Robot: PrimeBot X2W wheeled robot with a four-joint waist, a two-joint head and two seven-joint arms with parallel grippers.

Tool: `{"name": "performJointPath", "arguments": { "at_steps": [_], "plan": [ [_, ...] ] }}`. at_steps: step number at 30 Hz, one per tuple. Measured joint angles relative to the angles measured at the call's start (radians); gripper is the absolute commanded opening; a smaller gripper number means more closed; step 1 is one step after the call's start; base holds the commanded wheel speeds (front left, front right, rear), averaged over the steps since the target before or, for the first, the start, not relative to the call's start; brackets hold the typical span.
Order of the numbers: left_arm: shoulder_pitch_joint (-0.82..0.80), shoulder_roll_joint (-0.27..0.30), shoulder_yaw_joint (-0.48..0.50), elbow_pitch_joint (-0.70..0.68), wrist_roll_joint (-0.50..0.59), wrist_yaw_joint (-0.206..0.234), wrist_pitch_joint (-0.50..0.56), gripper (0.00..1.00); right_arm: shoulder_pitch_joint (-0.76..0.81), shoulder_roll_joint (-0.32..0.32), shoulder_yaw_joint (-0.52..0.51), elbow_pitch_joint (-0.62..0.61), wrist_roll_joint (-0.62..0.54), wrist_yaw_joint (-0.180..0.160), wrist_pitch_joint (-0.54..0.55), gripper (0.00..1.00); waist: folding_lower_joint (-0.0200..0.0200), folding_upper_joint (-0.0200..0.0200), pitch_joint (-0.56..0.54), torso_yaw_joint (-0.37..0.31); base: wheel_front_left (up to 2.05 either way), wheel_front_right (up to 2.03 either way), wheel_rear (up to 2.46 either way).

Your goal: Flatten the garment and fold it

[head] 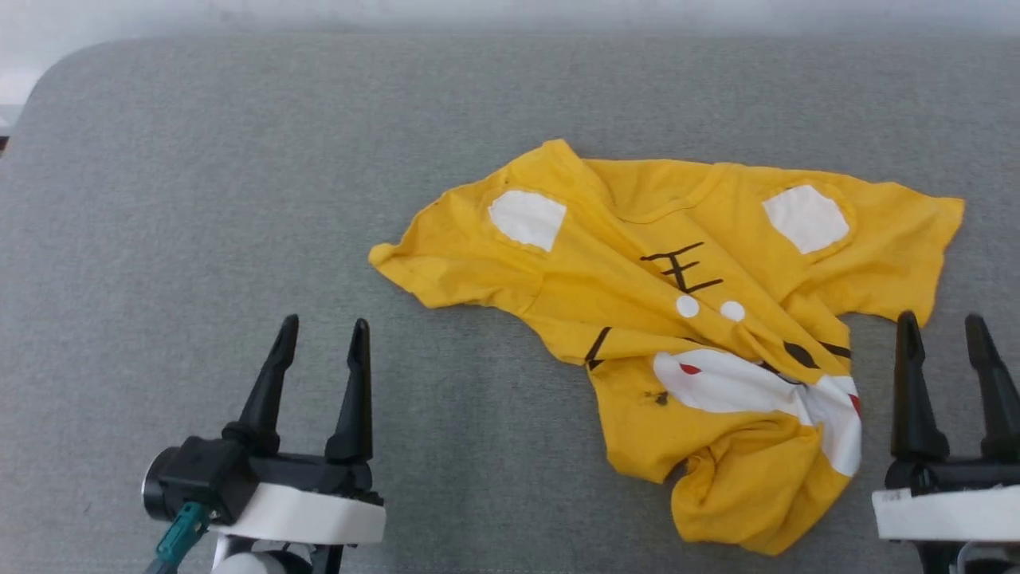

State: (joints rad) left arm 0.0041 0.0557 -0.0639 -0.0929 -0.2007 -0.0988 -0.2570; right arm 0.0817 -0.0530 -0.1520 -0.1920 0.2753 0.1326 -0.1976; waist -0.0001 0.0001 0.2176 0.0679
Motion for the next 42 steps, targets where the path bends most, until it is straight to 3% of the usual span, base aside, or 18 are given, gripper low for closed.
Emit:
{"name": "performJointPath", "arguments": {
  "at_steps": [9, 12, 20, 31, 42],
  "plan": [
    [0.025, 0.003, 0.002, 0.009, 0.041, 0.003, 0.000, 1.00, 0.025, 0.000, 0.002, 0.091, 0.043, 0.000, -0.059, 1.00, 0.0000, 0.0000, -0.010, -0.050, 0.00, 0.00, 0.00],
    [-0.015, 0.029, -0.012, 0.038, 0.057, 0.002, 0.019, 1.00, 0.022, 0.000, -0.006, 0.098, 0.043, 0.000, -0.059, 1.00, 0.0000, 0.0000, -0.002, -0.058, 0.00, 0.00, 0.00],
    [-0.284, 0.133, -0.053, 0.144, 0.078, -0.016, 0.197, 1.00, 0.002, 0.000, -0.005, 0.107, 0.052, 0.000, -0.059, 1.00, 0.0002, 0.0001, 0.048, -0.058, 0.00, 0.00, 0.00],
    [-0.520, 0.229, -0.158, 0.365, -0.015, -0.025, 0.524, 1.00, -0.017, 0.000, 0.022, 0.135, 0.051, 0.000, -0.059, 1.00, 0.0003, 0.0000, 0.113, -0.055, 0.00, 0.00, 0.00],
    [-0.629, 0.278, -0.280, 0.501, -0.135, -0.025, 0.613, 1.00, -0.039, 0.000, 0.038, 0.145, 0.048, 0.000, -0.059, 1.00, 0.0002, -0.0001, 0.160, -0.055, 0.00, 0.00, 0.00]
  ]
}}
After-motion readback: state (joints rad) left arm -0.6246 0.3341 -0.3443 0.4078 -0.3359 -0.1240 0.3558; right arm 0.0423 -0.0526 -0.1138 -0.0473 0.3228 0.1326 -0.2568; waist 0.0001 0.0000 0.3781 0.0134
